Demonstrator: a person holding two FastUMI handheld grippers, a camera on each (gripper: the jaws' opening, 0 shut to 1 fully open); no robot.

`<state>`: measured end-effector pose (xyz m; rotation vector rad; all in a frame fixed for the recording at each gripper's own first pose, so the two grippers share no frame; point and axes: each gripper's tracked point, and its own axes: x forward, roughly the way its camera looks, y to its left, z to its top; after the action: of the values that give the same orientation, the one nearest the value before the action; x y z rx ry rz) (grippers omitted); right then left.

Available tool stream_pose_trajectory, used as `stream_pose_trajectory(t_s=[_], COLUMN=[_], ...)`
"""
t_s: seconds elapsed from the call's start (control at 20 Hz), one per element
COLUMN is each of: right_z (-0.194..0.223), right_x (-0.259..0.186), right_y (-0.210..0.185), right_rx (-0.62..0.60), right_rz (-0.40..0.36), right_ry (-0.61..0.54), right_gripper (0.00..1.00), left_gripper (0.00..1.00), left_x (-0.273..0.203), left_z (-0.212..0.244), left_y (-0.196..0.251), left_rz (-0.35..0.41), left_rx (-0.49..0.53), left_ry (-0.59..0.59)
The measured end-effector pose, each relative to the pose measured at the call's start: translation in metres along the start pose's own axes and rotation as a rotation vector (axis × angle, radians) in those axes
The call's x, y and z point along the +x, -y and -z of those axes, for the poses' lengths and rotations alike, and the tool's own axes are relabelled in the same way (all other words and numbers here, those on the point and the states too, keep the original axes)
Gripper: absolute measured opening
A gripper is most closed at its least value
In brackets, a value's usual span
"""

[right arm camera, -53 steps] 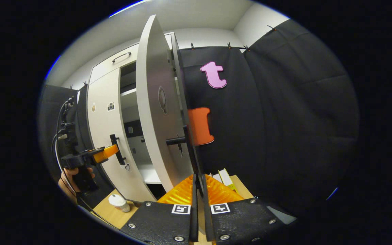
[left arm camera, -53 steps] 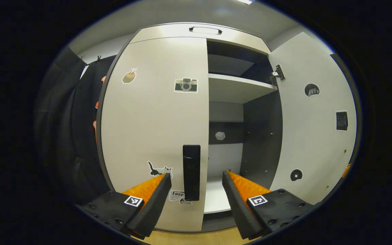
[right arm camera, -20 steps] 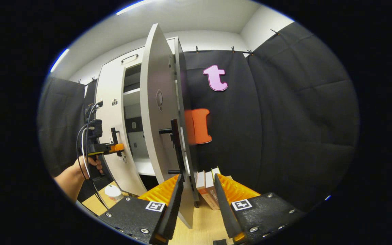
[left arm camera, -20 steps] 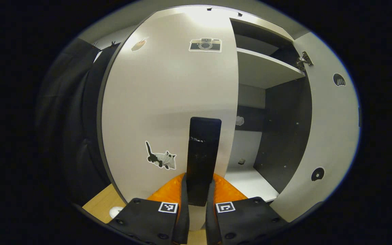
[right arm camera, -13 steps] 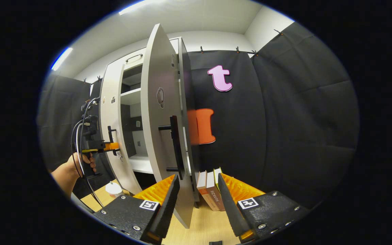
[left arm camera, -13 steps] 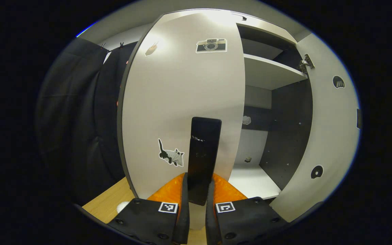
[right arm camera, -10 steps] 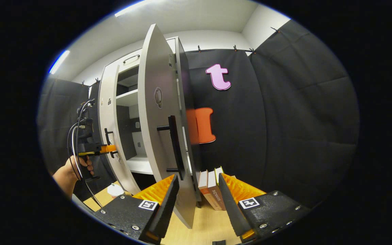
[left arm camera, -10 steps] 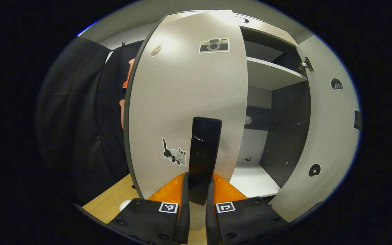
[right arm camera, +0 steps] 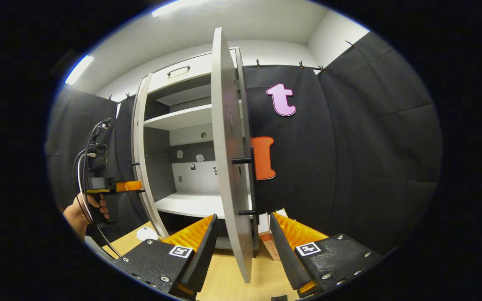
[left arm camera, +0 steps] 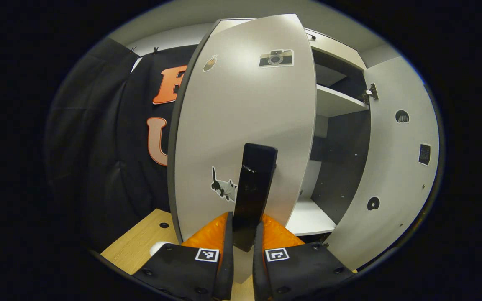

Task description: Open the right door of the double-door shoe cabinet with the right hand, and open the left door with the left hand.

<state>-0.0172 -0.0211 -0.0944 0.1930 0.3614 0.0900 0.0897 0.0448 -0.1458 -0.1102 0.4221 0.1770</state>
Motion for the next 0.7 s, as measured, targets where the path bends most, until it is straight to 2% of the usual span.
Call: stream_pose_trajectory(t_s=[0.1, 0.15, 0.2, 0.25, 0.3, 0.35, 0.4, 0.55, 0.6, 0.65, 0.7], right_z=[-0.001, 0.000, 0.002, 0.003, 0.001, -0.001, -0.003, 0.003, 0.003, 0.002, 0.000], right_x=[0.003, 0.004, 0.005, 0.007, 0.006, 0.007, 0.007, 0.012, 0.013, 0.016, 0.019], right_y=[-0.010, -0.015, -0.024, -0.033, -0.037, -0.042, -0.048, -0.066, -0.073, -0.076, -0.080], right_rx=[-0.009, -0.012, -0.019, -0.037, -0.060, -0.078, -0.088, -0.084, -0.078, -0.073, -0.069], right_rz=[-0.003, -0.006, -0.023, -0.038, -0.041, -0.042, -0.048, -0.073, -0.083, -0.087, -0.092], right_ry=[0.000, -0.003, -0.011, -0.019, -0.017, -0.009, -0.004, -0.016, -0.018, -0.021, -0.021], right_gripper=[0.75, 0.80, 0.81, 0.75, 0.81, 0.76, 0.77, 0.79, 0.82, 0.77, 0.77], left_gripper=[0.26, 0.26, 0.26, 0.26, 0.26, 0.26, 0.25, 0.25, 0.18, 0.17, 0.17], left_x=[-0.004, -0.008, -0.012, -0.016, -0.020, -0.025, -0.031, -0.055, -0.061, -0.067, -0.074], left_z=[-0.001, 0.000, 0.000, -0.002, -0.003, -0.001, -0.001, -0.001, -0.004, -0.004, -0.003], left_y=[-0.007, -0.010, -0.011, -0.015, -0.020, -0.024, -0.030, -0.054, -0.063, -0.073, -0.081], left_rz=[0.002, 0.006, 0.010, 0.008, 0.003, -0.002, -0.009, -0.073, -0.106, -0.144, -0.166], left_rx=[-0.007, -0.006, -0.003, 0.002, 0.001, 0.000, -0.006, -0.009, 0.025, 0.054, 0.057], left_ry=[0.005, 0.011, 0.017, 0.019, 0.018, 0.019, 0.021, 0.053, 0.073, 0.077, 0.080])
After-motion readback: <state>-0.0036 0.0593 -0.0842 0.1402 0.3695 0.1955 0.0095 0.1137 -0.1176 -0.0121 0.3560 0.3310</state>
